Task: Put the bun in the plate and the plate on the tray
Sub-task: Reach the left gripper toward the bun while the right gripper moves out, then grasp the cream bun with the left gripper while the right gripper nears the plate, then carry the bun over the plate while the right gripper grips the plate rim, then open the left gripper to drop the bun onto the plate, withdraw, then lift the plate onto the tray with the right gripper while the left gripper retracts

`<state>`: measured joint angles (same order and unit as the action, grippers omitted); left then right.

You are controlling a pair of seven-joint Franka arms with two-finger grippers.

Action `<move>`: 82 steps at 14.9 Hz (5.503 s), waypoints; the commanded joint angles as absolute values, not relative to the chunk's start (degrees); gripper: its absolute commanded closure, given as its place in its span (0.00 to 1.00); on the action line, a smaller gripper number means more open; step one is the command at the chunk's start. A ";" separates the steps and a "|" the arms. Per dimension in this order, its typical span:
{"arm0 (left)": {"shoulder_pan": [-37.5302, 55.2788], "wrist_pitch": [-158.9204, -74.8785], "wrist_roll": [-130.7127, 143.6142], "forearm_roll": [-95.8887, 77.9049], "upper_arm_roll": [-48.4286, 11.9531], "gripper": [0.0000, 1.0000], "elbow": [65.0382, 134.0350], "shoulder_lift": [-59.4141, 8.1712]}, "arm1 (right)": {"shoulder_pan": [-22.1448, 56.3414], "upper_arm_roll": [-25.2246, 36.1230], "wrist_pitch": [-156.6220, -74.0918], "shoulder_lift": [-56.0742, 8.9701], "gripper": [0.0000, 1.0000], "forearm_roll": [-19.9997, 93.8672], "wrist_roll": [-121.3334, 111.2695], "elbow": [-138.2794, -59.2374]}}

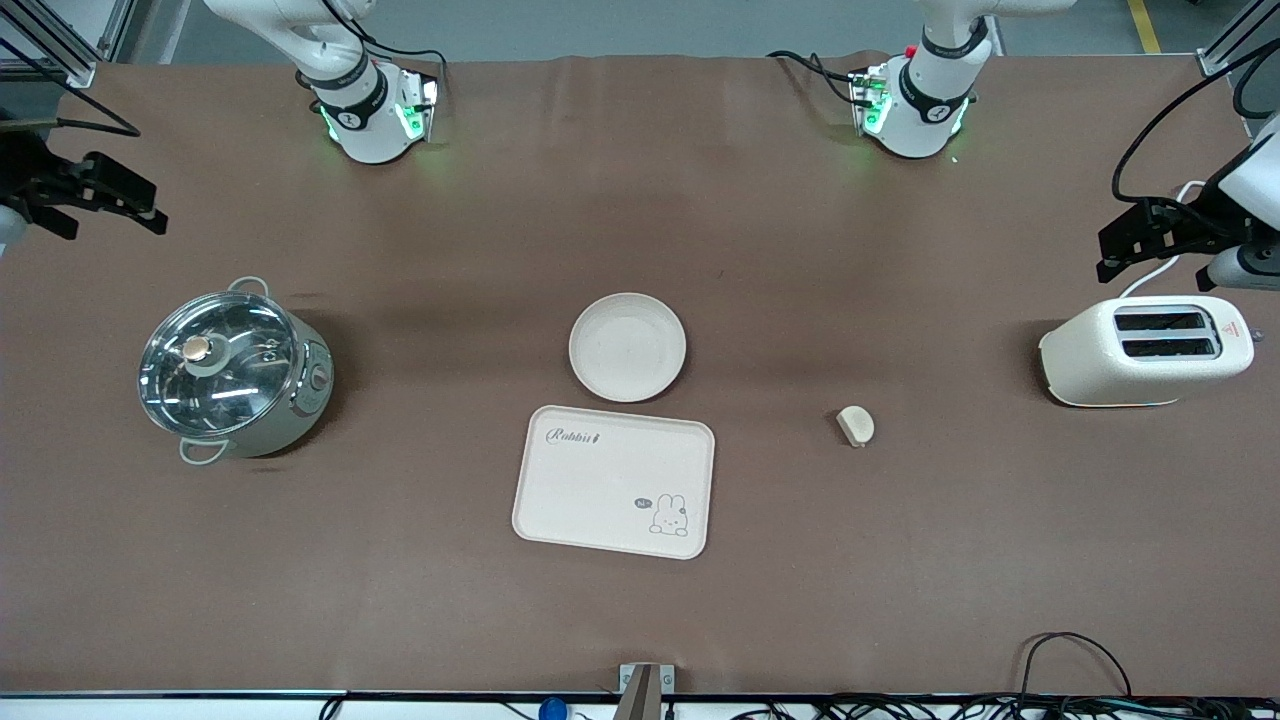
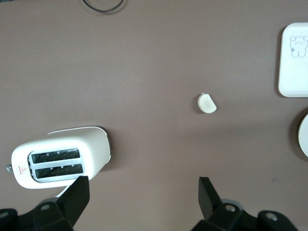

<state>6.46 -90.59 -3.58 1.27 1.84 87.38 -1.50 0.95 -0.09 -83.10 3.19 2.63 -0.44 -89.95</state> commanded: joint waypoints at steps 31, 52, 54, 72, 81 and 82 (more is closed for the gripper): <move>17.19 -143.11 26.34 -8.53 -9.32 1.00 108.31 -28.12 | 31.20 0.00 -129.79 -15.38 0.00 13.62 26.81 -116.53; 38.67 -138.43 58.80 -2.90 -9.14 0.00 93.78 -39.20 | 39.90 0.00 -153.19 -27.94 0.53 21.80 34.10 -119.97; 38.41 -138.43 58.54 -2.55 -9.05 0.00 93.69 -39.11 | 39.99 0.00 -154.07 -28.21 0.61 21.80 34.19 -119.97; 8.80 -99.15 12.92 4.39 -9.14 0.00 79.98 -17.95 | 34.55 -0.26 -154.34 -29.60 1.00 21.80 32.96 -109.71; 4.32 -85.61 -0.23 3.52 -3.69 0.00 81.47 -3.96 | 28.83 -0.18 -154.25 -40.25 1.00 21.71 32.35 -96.68; 3.87 -85.61 -2.35 3.43 -3.60 0.00 81.47 -3.96 | 28.65 -0.18 -154.34 -40.78 1.00 21.71 31.91 -96.33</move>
<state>5.32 -86.04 1.91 3.36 -3.59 79.57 -5.33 29.51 0.51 -154.49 -39.15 21.14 33.01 -98.58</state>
